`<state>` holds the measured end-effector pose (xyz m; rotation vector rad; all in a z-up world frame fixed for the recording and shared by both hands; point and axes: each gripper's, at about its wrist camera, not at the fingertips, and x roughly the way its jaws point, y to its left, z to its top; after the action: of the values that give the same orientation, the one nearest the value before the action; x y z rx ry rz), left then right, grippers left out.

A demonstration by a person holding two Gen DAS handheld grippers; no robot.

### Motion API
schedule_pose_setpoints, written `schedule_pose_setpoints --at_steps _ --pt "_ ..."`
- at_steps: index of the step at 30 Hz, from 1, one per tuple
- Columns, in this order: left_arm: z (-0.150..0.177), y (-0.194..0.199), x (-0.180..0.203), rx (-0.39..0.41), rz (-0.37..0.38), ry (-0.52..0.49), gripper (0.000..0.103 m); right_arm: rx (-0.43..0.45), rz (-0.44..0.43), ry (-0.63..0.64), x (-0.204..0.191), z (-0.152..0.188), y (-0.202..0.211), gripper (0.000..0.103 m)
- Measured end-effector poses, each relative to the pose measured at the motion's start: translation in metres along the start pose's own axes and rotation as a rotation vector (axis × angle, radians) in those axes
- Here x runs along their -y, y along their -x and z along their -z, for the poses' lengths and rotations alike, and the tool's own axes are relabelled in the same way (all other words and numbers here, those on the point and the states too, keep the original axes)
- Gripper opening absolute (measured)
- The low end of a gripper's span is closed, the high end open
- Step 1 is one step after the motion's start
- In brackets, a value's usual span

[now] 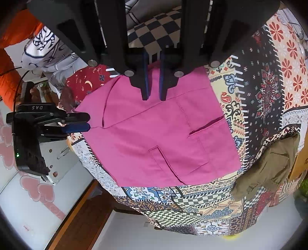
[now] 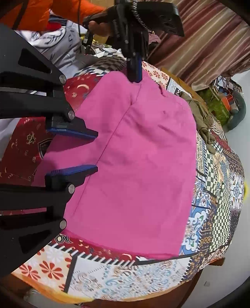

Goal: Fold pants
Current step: 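Open both grippers and lift them away from the folded pink pants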

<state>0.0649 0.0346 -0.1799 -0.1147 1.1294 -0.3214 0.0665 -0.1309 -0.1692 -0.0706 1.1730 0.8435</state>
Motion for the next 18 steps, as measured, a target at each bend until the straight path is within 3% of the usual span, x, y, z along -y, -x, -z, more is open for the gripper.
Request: schedule_pose_setpoints --at_steps 2,4,13,18 --pt "0.003 0.001 -0.002 0.002 -0.022 -0.004 0.009 -0.003 0.006 -0.017 0.008 0.003 0.002 0.038" --pt "0.006 0.002 -0.005 0.0 -0.036 -0.011 0.01 -0.004 0.025 -0.036 0.016 0.009 0.005 0.039" --pt "0.019 0.011 -0.017 0.015 -0.061 0.01 0.018 -0.019 0.18 -0.112 0.052 0.034 0.013 0.041" --pt "0.025 0.013 -0.019 0.024 -0.121 -0.007 0.019 -0.024 0.196 -0.145 0.061 0.039 0.017 0.041"
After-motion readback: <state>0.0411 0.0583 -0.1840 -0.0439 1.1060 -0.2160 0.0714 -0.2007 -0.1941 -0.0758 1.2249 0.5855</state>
